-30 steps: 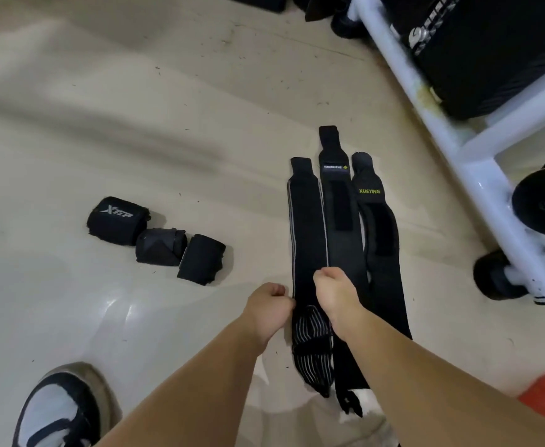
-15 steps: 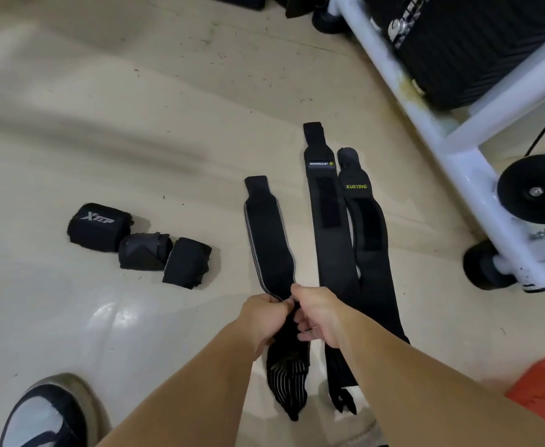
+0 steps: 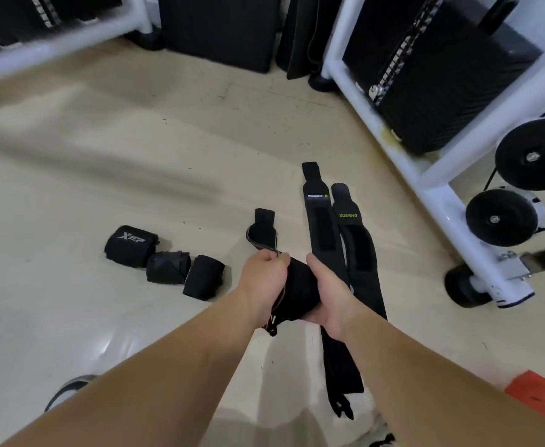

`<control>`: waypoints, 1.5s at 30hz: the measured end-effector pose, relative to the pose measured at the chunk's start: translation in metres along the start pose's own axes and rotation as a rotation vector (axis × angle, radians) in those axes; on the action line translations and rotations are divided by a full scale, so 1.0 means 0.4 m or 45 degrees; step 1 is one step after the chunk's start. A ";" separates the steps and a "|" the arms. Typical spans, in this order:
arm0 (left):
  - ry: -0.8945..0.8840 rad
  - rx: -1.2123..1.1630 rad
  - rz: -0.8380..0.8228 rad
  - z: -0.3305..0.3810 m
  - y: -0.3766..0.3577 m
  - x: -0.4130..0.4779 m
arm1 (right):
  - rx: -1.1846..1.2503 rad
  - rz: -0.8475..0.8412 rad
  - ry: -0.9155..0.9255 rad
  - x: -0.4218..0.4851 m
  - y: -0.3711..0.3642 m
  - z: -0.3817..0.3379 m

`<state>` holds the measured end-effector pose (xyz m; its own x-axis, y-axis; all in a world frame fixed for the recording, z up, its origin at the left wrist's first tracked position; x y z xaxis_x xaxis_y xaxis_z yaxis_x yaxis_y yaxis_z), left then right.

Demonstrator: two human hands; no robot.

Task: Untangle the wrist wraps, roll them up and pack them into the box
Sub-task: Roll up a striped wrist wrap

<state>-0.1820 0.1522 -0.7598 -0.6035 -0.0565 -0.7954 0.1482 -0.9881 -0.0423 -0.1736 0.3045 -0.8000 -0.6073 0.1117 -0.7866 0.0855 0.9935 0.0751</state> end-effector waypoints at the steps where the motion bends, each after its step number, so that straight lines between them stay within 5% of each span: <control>1: -0.039 -0.018 0.002 0.023 0.006 -0.024 | -0.014 -0.007 0.057 -0.019 -0.004 -0.030; 15: -0.470 0.323 -0.237 0.317 0.044 -0.537 | -0.101 -0.067 0.465 -0.575 -0.070 -0.466; 19: -0.637 0.413 -0.344 0.353 0.062 -0.705 | -0.022 -0.097 0.537 -0.732 -0.059 -0.526; 23: -0.804 0.305 -0.231 0.377 0.100 -0.808 | -0.092 -0.261 0.621 -0.838 -0.076 -0.500; 33: -0.626 0.139 -0.250 0.352 0.159 -0.805 | -0.496 -0.400 0.783 -0.853 -0.106 -0.442; 35: -0.697 0.427 -0.120 0.368 0.182 -0.804 | -0.504 -0.387 0.789 -0.839 -0.103 -0.453; 38: -1.126 1.013 0.332 0.432 0.229 -0.826 | -0.421 -0.401 0.783 -0.821 -0.100 -0.487; 45: -1.602 1.106 0.452 0.466 0.201 -0.807 | -0.083 -0.423 0.589 -0.781 -0.103 -0.530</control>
<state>-0.1213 0.0643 -0.3936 -0.9435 0.0643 0.3251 0.2072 -0.6511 0.7301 -0.1549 0.2333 -0.4272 -0.8771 -0.2235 -0.4252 -0.2090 0.9745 -0.0812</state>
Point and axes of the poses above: each hand's wrist, its own x-axis towards the middle knuckle, its own y-axis out of the back of the hand, z = x × y, the point moved 8 cm from there along x, towards the middle knuckle, and after that the axes turned 5 degrees about y, right-handed, at the moved point
